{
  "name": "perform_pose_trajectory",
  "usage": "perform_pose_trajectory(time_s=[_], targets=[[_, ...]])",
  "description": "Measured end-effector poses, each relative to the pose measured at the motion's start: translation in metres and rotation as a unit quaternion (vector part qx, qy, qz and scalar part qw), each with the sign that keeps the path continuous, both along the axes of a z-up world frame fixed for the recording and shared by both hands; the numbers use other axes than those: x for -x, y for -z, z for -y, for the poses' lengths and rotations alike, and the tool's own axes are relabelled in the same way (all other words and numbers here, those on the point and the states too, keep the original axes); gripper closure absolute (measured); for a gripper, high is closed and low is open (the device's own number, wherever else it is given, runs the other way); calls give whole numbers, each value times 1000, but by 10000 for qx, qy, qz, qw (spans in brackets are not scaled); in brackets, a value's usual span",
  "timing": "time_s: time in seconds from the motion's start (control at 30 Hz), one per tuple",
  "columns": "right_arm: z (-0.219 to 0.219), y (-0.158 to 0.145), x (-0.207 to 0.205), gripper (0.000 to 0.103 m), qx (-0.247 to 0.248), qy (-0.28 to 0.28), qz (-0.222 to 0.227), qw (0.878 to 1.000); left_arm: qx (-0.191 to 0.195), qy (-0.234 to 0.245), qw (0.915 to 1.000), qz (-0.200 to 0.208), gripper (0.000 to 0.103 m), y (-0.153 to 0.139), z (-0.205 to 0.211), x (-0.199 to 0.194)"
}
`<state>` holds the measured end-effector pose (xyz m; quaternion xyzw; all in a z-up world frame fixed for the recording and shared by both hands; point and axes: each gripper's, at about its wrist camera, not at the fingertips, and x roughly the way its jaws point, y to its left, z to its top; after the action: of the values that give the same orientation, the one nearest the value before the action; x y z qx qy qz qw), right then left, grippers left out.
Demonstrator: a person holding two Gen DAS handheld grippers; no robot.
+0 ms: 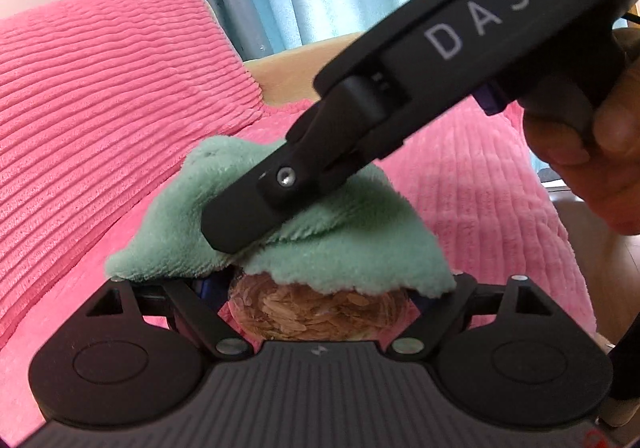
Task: Clean container
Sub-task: 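Wipe the jar's shoulder and rim with the right tool's cloth while the left tool holds it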
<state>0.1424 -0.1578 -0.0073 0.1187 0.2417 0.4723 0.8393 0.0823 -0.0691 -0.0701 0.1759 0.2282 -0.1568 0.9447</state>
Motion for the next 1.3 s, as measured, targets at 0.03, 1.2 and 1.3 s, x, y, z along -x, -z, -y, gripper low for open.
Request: perform_pose_trajectory(time_s=[0.03, 1.2, 1.3], targets=[[1, 0, 0, 90, 17, 42, 29, 10000, 5, -2, 10000, 0, 18, 0, 0, 0], [21, 4, -21, 93, -38, 585, 80, 9982, 80, 53, 9999, -88, 18, -3, -13, 15], [23, 6, -25, 93, -113, 628, 9, 9980, 87, 41, 9999, -103, 18, -3, -13, 16]])
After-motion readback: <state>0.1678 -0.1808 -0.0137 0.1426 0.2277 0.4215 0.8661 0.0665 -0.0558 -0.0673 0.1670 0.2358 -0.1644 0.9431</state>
